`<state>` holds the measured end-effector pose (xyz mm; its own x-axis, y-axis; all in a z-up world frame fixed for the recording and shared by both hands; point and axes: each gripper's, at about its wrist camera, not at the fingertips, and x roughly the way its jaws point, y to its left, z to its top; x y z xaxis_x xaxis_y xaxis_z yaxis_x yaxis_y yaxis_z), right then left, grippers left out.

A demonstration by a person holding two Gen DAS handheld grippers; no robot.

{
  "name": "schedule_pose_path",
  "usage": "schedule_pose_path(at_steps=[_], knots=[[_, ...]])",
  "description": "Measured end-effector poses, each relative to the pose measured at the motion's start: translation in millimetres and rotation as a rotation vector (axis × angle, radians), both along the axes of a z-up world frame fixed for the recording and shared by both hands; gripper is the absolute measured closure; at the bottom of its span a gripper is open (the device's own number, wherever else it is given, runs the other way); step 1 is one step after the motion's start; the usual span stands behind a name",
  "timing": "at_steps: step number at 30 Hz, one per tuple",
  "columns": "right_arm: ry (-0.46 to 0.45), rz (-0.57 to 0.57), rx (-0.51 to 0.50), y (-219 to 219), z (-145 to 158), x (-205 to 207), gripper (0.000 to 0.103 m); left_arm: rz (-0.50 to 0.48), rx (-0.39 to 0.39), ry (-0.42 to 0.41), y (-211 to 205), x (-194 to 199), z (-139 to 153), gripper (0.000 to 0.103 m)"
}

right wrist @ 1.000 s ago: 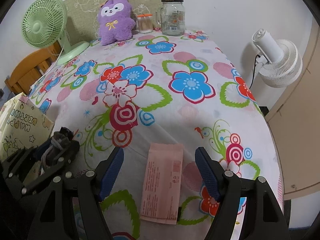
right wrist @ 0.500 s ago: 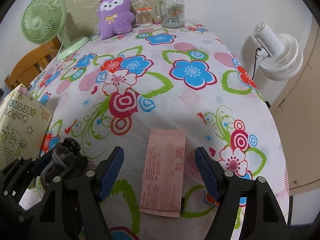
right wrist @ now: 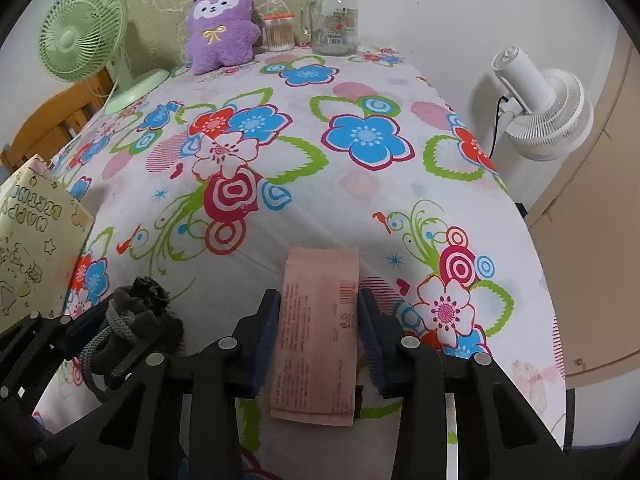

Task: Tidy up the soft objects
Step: 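Lift the grey pouch and pink packet and carry them toward the box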

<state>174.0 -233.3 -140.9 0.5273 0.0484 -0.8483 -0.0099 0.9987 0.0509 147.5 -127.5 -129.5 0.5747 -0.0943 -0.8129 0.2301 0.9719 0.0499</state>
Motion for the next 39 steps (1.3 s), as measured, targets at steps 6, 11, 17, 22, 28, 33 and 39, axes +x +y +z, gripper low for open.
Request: schedule_pose_path(at_steps=[6,11,17,22,28,33,39], knots=[[-0.028,0.008,-0.006,6,12,-12,0.061,-0.001,-0.019,-0.008,3,-8,6,0.07],[-0.056,0.012,-0.015,12,23,-23,0.061,0.001,-0.032,-0.027,8,-18,14,0.07],[-0.083,0.01,-0.028,19,35,-35,0.061,-0.001,-0.05,-0.051,16,-29,24,0.07],[-0.105,0.01,-0.036,26,45,-45,0.061,-0.005,-0.058,-0.072,22,-39,33,0.07],[-0.131,0.014,-0.021,32,59,-56,0.061,-0.004,-0.072,-0.102,32,-49,45,0.07],[-0.153,0.014,-0.023,36,71,-64,0.061,-0.006,-0.078,-0.126,36,-57,56,0.07],[-0.179,0.006,-0.022,40,85,-74,0.061,-0.011,-0.08,-0.156,41,-66,69,0.07]])
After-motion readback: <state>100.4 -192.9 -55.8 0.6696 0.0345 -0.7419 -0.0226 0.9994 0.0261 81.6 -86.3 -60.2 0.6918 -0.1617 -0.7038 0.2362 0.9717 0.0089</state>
